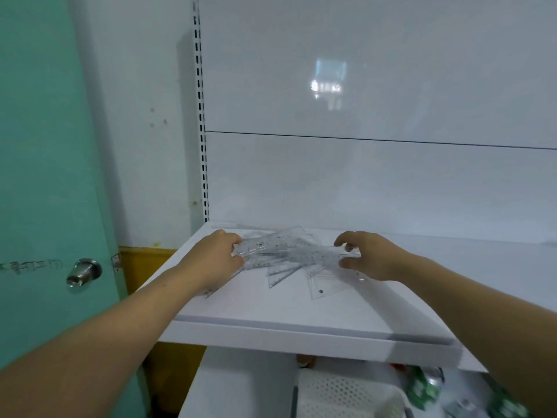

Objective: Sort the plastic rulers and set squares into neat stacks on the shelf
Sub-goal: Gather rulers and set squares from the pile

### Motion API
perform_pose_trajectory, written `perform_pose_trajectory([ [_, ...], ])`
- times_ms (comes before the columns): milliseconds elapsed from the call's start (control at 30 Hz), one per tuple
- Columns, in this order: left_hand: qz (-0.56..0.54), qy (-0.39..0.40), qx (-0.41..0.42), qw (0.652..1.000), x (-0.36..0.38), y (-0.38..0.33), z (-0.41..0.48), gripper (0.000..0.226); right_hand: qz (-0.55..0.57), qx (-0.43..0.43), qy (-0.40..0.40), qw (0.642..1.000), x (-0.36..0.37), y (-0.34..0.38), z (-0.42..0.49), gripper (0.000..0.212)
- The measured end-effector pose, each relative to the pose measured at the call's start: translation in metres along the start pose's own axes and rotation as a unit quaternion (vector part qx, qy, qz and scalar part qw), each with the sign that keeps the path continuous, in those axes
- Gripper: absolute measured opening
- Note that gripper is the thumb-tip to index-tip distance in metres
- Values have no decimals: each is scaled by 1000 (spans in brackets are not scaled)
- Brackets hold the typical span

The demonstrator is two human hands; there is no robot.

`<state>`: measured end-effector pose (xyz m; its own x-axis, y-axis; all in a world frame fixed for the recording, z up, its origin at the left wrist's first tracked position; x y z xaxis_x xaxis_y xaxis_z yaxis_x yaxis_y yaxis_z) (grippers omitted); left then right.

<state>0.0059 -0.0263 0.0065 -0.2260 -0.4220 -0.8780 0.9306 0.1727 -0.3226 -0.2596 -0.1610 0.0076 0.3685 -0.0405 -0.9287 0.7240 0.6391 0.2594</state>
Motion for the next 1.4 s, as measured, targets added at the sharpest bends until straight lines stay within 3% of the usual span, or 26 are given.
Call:
perform_pose_trajectory([
  [133,-23,-4,29,999,9,-26,17,44,-22,33,-62,997,-23,-28,-25,39],
  [300,-43,20,83,995,37,-97,25,45,-24,133,-119,984,-53,-80,-90,40],
  [500,-59,50,141,987,75,-205,12,43,-56,246,-156,955,-97,-155,-180,42],
  [733,-76,97,221,967,133,-378,-21,41,-69,354,-218,907,-170,-263,-314,45],
  [1033,-75,101,244,962,183,-529,-50,46,-65,378,-225,895,-218,-370,-395,45],
  [1400,-79,135,238,959,235,-598,4,46,-22,328,-212,920,-219,-475,-328,44],
])
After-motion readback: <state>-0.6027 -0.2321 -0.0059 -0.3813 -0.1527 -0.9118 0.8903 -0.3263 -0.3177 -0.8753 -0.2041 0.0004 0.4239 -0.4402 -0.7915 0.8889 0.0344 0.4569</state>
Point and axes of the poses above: each hand's wrist, its own z-axis towards the middle knuckle, its own x-axis out of the palm, y = z × x, the point moved 2 cm from there along z, towards the middle knuckle, and after that the axes turned 6 degrees about -y, right-handed, at the moved point
